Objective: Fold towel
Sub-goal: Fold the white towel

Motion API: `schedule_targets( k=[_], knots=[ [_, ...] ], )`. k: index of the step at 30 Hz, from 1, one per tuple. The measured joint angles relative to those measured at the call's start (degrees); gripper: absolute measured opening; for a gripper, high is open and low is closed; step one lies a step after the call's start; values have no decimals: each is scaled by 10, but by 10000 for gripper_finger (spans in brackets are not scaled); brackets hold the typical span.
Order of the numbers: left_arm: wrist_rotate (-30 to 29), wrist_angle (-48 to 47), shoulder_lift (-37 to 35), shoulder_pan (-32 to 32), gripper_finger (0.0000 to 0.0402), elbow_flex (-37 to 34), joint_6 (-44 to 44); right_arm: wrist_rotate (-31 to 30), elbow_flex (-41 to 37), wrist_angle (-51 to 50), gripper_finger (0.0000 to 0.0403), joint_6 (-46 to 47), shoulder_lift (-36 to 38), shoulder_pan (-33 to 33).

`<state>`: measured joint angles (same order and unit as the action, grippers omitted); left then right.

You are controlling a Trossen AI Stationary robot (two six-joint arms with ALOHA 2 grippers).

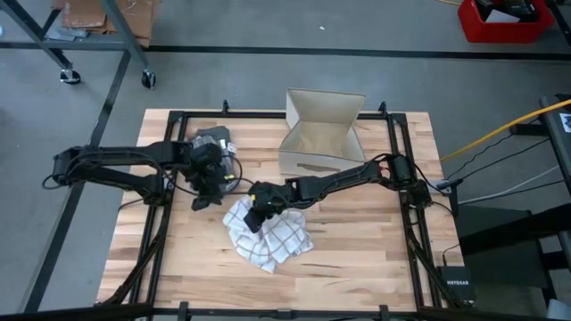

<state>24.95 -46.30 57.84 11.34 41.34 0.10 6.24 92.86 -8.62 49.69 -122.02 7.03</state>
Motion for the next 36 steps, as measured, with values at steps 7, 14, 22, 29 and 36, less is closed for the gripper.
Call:
schedule_targets(
  k=[7, 14, 22, 29, 36],
  knots=[
    [0, 5, 0, -74, 114, 0, 6, -39, 0, 3, 186, 119, 0, 0],
    [0, 9, 0, -133, 114, 0, 14, 2, 17, -22, 177, 147, 0, 21],
    [0, 16, 0, -159, 114, 0, 16, 8, 149, -243, 139, 75, 0, 66],
    [-5, 31, 0, -164, 114, 0, 48, 9, 218, -405, 122, 4, 1, 118],
    [-16, 36, 0, -164, 114, 0, 49, 8, 219, -415, 119, -109, -7, 163]
  ],
)
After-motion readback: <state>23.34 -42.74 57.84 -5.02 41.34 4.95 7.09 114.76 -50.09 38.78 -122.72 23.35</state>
